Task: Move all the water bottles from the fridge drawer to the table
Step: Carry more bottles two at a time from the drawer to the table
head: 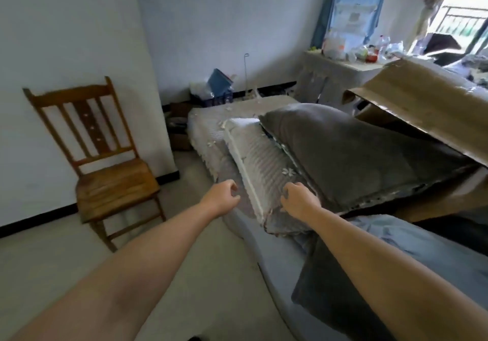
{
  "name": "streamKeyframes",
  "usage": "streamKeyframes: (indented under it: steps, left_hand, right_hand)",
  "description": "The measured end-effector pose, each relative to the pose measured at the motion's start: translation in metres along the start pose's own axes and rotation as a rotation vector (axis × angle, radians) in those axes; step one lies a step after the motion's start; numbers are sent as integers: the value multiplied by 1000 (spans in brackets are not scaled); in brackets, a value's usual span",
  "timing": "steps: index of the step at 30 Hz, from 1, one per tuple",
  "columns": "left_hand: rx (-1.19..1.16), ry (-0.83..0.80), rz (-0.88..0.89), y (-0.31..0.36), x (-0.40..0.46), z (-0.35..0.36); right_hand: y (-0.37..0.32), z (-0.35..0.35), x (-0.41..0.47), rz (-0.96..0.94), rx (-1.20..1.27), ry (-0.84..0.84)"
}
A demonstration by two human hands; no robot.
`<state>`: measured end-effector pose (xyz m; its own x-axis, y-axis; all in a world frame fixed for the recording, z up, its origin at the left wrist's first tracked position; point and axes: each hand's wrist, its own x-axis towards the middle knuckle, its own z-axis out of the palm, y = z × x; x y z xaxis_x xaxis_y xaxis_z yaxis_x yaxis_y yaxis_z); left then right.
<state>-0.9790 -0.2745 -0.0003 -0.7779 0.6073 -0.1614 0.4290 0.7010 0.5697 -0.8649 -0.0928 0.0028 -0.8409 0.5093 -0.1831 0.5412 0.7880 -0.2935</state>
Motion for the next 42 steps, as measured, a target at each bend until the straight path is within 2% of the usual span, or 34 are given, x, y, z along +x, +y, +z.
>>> streamKeyframes:
  steps: [3,8,11,14,17,22,28,36,42]
  left_hand:
    - [-31,47,-109,-51,5,-29]
    - [-45,117,-184,-126,34,-82]
    - [-39,154,-216,-169,55,-124]
    - [-15,203,-257,-220,72,-175]
    - [-15,271,-325,-267,79,-217]
    - [-46,330,-463,-344,84,-264]
    - [-93,407,-551,-423,98,-314]
    - [-120,505,-737,-530,131,-413]
    - [-164,630,-898,-601,117,-467]
  right_hand:
    - [-61,18,38,-99,15,-49]
    - [-153,37,95,-258,-90,-112]
    - [-212,42,134,-287,-78,-154]
    - [-285,49,178,-308,-57,-121]
    - [-346,61,204,-392,-55,-163]
    - [-438,89,238,-478,-83,-200]
    - [-545,120,296,-598,-77,-232]
    - [-724,155,384,-865,-165,-262]
    - [-853,184,396,-1067,-146,-314]
